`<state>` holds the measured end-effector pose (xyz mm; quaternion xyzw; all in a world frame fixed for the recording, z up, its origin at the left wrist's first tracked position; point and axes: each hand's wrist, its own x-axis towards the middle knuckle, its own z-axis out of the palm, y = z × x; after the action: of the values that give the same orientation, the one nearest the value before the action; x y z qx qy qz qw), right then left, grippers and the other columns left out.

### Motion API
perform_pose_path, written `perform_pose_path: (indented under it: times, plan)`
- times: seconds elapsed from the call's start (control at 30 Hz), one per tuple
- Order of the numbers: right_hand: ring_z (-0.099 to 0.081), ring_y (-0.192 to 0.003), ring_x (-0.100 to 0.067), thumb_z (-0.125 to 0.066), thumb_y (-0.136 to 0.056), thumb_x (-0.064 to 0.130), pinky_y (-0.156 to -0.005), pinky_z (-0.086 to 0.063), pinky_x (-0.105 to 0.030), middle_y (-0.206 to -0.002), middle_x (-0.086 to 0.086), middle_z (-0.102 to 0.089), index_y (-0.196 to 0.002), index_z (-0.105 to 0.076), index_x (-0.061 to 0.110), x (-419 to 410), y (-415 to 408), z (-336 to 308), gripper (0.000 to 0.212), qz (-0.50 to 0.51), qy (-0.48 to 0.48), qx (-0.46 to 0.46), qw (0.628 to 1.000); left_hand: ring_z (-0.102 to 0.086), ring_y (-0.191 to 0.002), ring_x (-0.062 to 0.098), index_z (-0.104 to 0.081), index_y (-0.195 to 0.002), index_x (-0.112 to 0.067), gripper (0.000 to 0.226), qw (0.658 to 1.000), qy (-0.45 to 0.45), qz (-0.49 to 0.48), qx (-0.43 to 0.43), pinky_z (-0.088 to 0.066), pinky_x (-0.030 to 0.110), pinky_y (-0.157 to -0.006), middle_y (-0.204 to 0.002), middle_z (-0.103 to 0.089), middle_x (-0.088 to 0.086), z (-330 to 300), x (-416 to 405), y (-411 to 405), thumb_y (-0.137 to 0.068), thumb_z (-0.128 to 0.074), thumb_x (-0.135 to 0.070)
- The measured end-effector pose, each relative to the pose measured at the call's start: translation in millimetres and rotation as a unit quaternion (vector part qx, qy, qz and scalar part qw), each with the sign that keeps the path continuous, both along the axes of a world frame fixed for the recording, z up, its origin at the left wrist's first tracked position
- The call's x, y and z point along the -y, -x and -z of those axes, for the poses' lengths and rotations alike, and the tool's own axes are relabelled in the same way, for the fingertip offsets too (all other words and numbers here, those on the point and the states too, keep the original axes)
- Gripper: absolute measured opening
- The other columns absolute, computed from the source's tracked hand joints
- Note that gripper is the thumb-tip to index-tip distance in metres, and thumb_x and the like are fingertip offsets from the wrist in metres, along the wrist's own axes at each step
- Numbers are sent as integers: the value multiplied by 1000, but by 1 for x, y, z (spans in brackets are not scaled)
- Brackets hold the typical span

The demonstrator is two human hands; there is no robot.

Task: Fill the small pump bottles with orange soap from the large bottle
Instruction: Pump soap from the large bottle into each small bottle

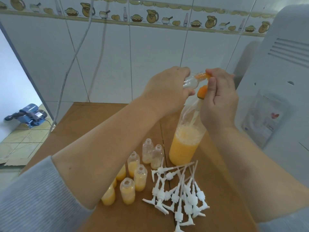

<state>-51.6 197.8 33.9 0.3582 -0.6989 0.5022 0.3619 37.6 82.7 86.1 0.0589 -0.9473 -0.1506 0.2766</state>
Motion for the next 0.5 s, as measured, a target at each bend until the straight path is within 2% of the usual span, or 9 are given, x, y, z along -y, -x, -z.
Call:
perform_pose_path:
  times: [0.07, 0.13, 0.2, 0.27, 0.37, 0.5]
  plan:
    - [-45, -110, 1, -34, -100, 15, -110, -28, -49, -114, -2, -60, -114, -61, 3, 3, -1, 8, 33, 9, 1, 16, 1000, -54, -93, 17, -55, -109, -17, 30, 1000, -12, 1, 14, -43, 31, -78, -104, -57, -4, 5, 1, 1, -88, -59, -38]
    - [-49, -112, -8, -35, -100, 15, -113, -24, -44, -114, -8, -62, -114, -61, 4, 4, -3, 12, 31, 9, -12, 24, 1000, -54, -95, 18, -55, -110, -16, 31, 999, -20, 1, 33, -45, 34, -82, -105, -57, -3, 8, 3, 1, -88, -59, -38]
    - [-49, -113, -11, -35, -101, 14, -111, -28, -48, -115, -8, -62, -116, -60, 4, 2, -4, 10, 31, 4, -30, 23, 999, -54, -93, 17, -55, -110, -17, 31, 999, -16, 0, 39, -44, 33, -80, -105, -57, -4, 5, 5, 0, -88, -60, -39]
    - [-46, -113, -6, -35, -101, 15, -106, -34, -54, -117, -6, -60, -118, -59, 4, -1, -3, 2, 31, -7, -40, 19, 999, -54, -91, 17, -56, -110, -17, 33, 1000, -4, -1, 31, -44, 31, -78, -103, -58, -3, -1, 5, -1, -87, -61, -41]
    - [-41, -110, 4, -35, -101, 14, -104, -35, -56, -114, -1, -58, -117, -60, 3, -4, 0, -6, 31, -5, -24, -4, 1000, -53, -90, 16, -56, -110, -18, 32, 1000, -3, 3, 9, -42, 30, -75, -104, -58, -4, -7, 3, -1, -87, -60, -41]
    - [-43, -111, 3, -33, -100, 15, -110, -27, -50, -114, 0, -58, -116, -60, 4, 0, -1, 6, 33, 16, -13, -1, 1000, -54, -92, 17, -56, -107, -16, 30, 1000, -24, 7, 14, -44, 32, -79, -103, -58, -4, 2, 0, 0, -87, -60, -38]
